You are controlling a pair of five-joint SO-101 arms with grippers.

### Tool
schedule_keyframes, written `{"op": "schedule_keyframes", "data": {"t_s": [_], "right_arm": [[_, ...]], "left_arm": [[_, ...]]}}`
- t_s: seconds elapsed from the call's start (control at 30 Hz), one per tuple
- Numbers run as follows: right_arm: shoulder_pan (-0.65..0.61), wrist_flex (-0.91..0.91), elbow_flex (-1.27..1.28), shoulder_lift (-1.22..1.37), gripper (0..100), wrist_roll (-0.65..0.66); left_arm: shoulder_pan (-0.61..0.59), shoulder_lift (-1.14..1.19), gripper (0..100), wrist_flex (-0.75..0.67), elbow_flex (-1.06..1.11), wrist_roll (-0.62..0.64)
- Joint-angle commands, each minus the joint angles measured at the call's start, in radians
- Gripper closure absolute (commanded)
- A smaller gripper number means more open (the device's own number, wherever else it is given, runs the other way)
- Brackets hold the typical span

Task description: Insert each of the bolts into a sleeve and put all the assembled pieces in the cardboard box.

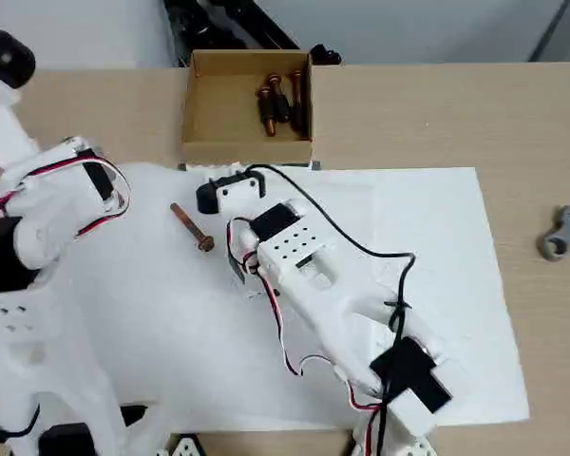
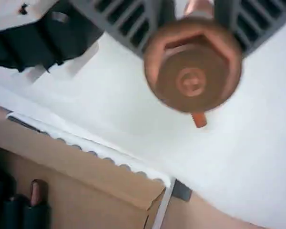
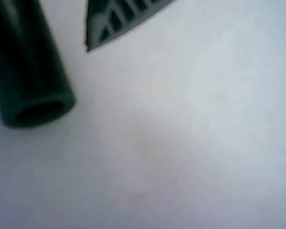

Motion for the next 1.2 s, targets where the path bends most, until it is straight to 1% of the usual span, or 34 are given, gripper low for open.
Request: {"op": "schedule_keyframes", "data": {"t_s": [0.0, 0.27, 0.53, 0.6, 0.7, 0.73, 0.8, 0.87, 1.03, 1.17], "right_arm": [[-0.002, -0.030, -0.009, 0.027, 82.3, 0.012], [-0.001, -0.170, -0.009, 0.194, 82.4, 0.032], [0.001, -0.173, -0.006, 0.243, 82.9, 0.032], [-0.001, -0.156, -0.008, 0.242, 86.4, 0.032], [-0.004, -0.145, -0.011, 0.240, 98.5, 0.034], [-0.004, -0.145, -0.011, 0.240, 99.8, 0.034], [0.001, -0.143, -0.011, 0.240, 98.0, 0.034], [0.001, -0.143, -0.011, 0.239, 99.2, 0.031], [0.002, -0.143, -0.011, 0.145, 99.3, 0.026], [0.002, -0.134, -0.005, -0.013, 99.4, 0.028]], "left_arm": [[-0.003, -0.034, 99, 0.009, -0.002, -0.008], [-0.003, -0.034, 99, 0.009, 0.001, -0.008], [-0.005, -0.034, 99, 0.009, 0.001, -0.008], [-0.005, -0.034, 99, 0.009, 0.001, -0.008], [-0.003, -0.034, 99, 0.009, 0.002, -0.005], [-0.003, -0.034, 99, 0.009, 0.002, -0.005], [-0.003, -0.034, 99, 0.009, 0.002, -0.008], [-0.003, -0.034, 99, 0.009, 0.002, -0.011], [-0.003, -0.034, 99, 0.009, 0.001, -0.097], [-0.005, -0.034, 99, 0.009, 0.002, -0.115]]}}
